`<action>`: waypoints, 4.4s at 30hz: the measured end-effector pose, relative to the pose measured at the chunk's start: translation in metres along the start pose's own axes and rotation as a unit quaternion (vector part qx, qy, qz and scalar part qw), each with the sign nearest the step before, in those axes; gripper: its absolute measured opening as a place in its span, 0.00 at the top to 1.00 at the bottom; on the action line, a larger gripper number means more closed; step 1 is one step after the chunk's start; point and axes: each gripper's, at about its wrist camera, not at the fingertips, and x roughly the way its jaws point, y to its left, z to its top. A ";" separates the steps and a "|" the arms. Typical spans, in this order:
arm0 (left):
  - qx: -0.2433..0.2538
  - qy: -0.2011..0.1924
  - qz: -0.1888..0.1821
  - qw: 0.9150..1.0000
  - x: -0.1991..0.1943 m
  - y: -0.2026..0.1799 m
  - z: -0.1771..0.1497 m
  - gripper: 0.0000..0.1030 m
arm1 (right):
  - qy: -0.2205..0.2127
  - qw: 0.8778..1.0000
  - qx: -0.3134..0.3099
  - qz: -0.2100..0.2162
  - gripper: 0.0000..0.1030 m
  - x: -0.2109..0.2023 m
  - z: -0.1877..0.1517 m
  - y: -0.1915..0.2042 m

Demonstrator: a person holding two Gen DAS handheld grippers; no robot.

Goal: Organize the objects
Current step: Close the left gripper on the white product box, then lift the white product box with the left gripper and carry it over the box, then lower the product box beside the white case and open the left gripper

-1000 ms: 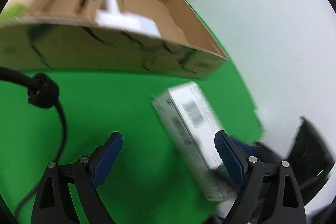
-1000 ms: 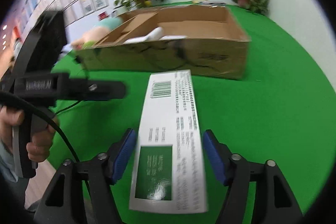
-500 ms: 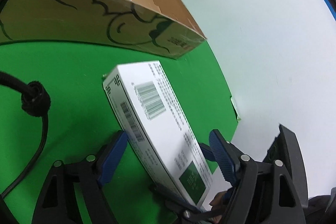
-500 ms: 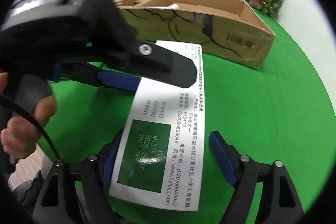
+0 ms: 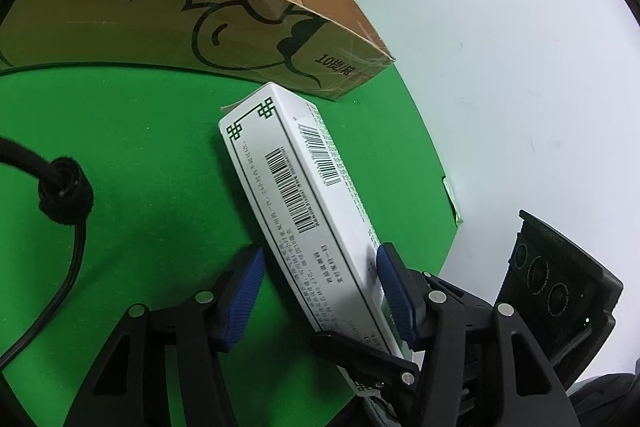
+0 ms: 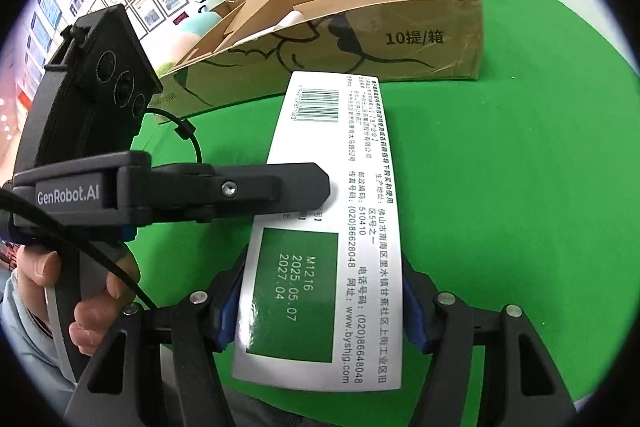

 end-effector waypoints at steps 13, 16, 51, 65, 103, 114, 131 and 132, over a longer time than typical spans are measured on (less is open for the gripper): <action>0.011 -0.003 0.009 1.000 -0.017 0.018 0.027 0.58 | 0.024 0.996 -0.081 -0.035 0.31 0.009 0.011 0.024; 0.017 -0.015 0.016 1.000 -0.028 0.023 0.035 0.59 | 0.015 0.995 -0.089 -0.036 0.31 0.009 0.020 0.028; 0.163 -0.136 0.063 0.975 -0.085 -0.131 0.105 0.63 | -0.175 0.979 -0.097 -0.032 0.34 -0.048 0.133 0.044; 0.138 -0.086 0.097 0.982 -0.051 -0.133 0.212 0.63 | -0.143 0.988 -0.065 0.001 0.34 -0.008 0.212 -0.003; 0.065 -0.015 0.182 0.981 0.036 -0.040 0.235 0.54 | 0.026 0.999 -0.033 -0.016 0.36 0.094 0.210 -0.056; 0.083 -0.058 0.204 0.974 -0.009 -0.037 0.217 0.49 | 0.046 0.997 -0.045 -0.032 0.34 0.093 0.206 -0.046; 0.058 -0.121 0.227 0.965 -0.069 -0.024 0.163 0.49 | 0.026 0.993 -0.054 -0.099 0.33 0.083 0.202 -0.033; 0.056 -0.128 0.233 0.962 -0.071 -0.024 0.160 0.49 | 0.015 0.994 -0.052 -0.095 0.30 0.076 0.200 -0.032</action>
